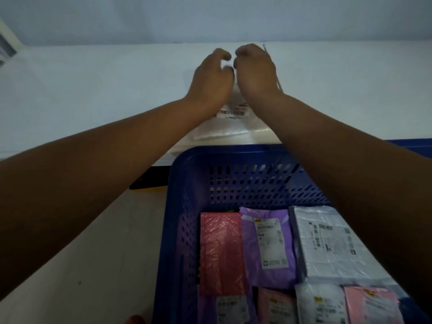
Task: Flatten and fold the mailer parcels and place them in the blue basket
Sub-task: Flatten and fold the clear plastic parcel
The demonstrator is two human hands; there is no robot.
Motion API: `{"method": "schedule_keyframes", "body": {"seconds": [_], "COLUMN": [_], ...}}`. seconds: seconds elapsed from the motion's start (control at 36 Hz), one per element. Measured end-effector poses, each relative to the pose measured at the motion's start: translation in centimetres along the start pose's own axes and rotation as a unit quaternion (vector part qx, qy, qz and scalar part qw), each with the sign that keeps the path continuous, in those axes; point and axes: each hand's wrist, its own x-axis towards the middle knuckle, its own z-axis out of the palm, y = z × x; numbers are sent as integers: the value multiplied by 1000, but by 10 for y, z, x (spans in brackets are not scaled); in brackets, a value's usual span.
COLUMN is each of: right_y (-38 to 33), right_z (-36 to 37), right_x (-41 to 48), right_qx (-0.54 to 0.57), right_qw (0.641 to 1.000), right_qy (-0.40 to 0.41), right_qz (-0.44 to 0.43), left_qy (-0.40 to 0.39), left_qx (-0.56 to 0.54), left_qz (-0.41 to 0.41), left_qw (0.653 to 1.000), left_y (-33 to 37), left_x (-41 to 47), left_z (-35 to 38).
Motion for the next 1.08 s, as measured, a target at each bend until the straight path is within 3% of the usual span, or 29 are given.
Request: {"method": "schedule_keyframes", "body": {"seconds": [0.03, 0.08, 0.11, 0.17, 0.22, 0.31, 0.39, 0.47, 0.61, 0.78, 0.92, 1.08], "right_y": [-2, -2, -1, 6, 15, 26, 26, 16, 6, 22, 22, 3], "right_z": [1, 2, 1, -3, -9, -22, -32, -29, -1, -5, -16, 7], "right_x": [0, 2, 3, 3, 5, 12, 15, 15, 7, 9, 15, 12], "right_qx": [133, 366, 442, 515, 559, 603, 621, 632, 617, 634, 658, 644], "right_qw": [990, 921, 880, 830, 798, 763, 749, 745, 749, 735, 713, 728], "right_qy": [-9, -31, -47, -58, -39, 22, 57, 23, -79, -40, 46, -30], "right_qz": [43, 130, 165, 208, 221, 232, 225, 213, 228, 239, 239, 233], "left_qy": [30, 66, 78, 109, 125, 140, 149, 128, 45, 137, 150, 111], "left_qx": [-160, -441, -522, -590, -614, -613, -606, -638, -645, -648, -608, -601], "left_qz": [-91, -247, -282, -301, -304, -295, -291, -278, -284, -289, -287, -223], "left_qw": [982, 860, 801, 741, 718, 719, 725, 707, 708, 691, 725, 759], "left_y": [7, 16, 16, 13, 8, 1, -4, -7, 0, -14, -28, -2], "left_x": [2, 3, 3, 3, 2, 6, 11, 15, 7, 27, 48, 35], "left_z": [2, 2, 1, 0, -2, -9, -21, -25, -9, -18, -36, -11]}}
